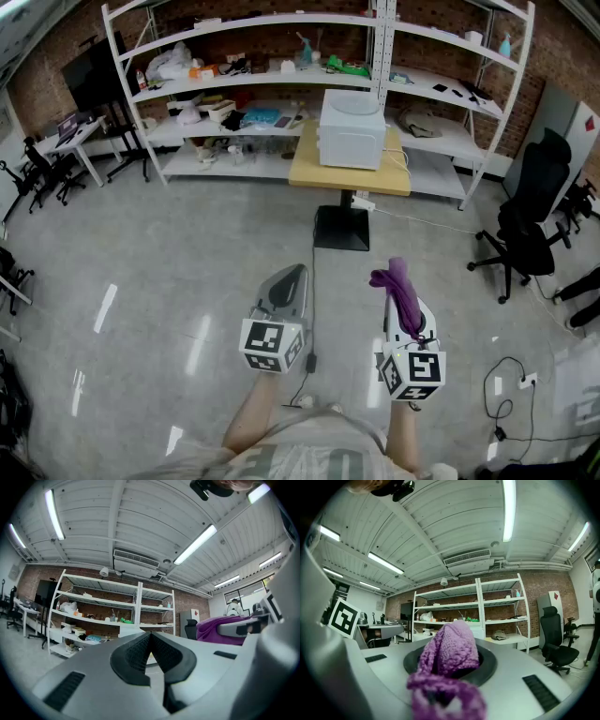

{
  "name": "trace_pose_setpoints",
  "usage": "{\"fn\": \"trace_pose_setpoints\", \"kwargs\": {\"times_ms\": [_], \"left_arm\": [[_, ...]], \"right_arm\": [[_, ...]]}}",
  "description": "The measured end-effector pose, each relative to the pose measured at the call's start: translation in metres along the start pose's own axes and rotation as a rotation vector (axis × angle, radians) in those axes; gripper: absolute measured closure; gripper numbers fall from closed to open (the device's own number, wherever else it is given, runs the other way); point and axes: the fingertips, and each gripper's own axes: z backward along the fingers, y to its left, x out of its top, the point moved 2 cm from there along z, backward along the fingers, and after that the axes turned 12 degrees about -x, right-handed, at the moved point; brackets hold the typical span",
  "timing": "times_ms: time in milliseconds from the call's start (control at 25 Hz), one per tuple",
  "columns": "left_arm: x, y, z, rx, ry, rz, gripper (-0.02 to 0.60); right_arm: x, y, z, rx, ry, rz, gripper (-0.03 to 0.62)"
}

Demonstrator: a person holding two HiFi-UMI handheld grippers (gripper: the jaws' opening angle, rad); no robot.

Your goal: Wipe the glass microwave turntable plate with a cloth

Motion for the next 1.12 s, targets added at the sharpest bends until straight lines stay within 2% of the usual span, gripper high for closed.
{"fn": "trace_pose_setpoints", "kwargs": {"times_ms": [400,600,920,1120], "left_arm": [[0.0,0.017,0.009,0.043,-0.007,0.019,0.58],[0.002,0.019,0.01,0.024,-0.011,-0.001,0.58],[-0.001,0.038,0.013,0.004,0.002,0.001,0.581],[-0.013,0.054,0.0,-0.026,-0.002,0.088,0.581]], "right_arm": [[0.0,0.0,0.0,0.004,-0.003,-0.026,0.54],[-0.003,0.014,-0.005,0.016,0.003,0.003,0.541],[-0.003,0.039,-0.017,0.036,0.002,-0.009,0.54],[-0.017,0.046,-0.031,0.047,0.026,-0.02,0.54]]}}
